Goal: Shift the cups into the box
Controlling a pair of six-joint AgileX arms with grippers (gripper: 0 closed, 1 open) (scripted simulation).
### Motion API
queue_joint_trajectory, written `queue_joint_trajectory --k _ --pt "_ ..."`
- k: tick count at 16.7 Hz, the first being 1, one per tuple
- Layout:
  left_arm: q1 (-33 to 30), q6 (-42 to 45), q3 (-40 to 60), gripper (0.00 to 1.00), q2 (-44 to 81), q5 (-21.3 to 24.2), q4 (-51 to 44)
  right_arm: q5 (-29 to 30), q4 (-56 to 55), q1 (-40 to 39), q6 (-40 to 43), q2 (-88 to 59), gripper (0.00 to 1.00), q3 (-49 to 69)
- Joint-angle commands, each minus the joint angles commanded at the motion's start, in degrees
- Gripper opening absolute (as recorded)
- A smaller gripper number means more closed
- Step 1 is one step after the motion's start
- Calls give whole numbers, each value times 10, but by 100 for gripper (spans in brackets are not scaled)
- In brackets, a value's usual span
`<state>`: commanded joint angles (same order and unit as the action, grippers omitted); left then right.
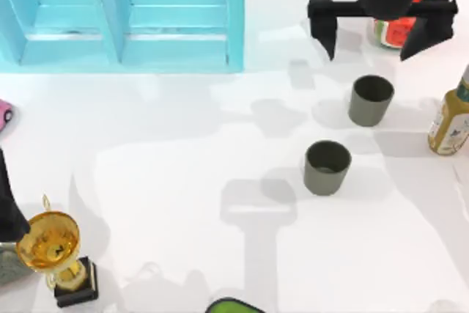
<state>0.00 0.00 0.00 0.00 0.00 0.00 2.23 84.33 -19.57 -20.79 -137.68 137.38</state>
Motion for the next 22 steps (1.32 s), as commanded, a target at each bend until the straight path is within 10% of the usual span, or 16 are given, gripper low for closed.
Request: queue_joint_trajectory --k 18,22 --pt "0 0 0 100 0 0 0 0 -214 3 3 -16 100 -198" --pt "0 0 0 100 0 0 0 0 -214 3 3 -16 70 -198"
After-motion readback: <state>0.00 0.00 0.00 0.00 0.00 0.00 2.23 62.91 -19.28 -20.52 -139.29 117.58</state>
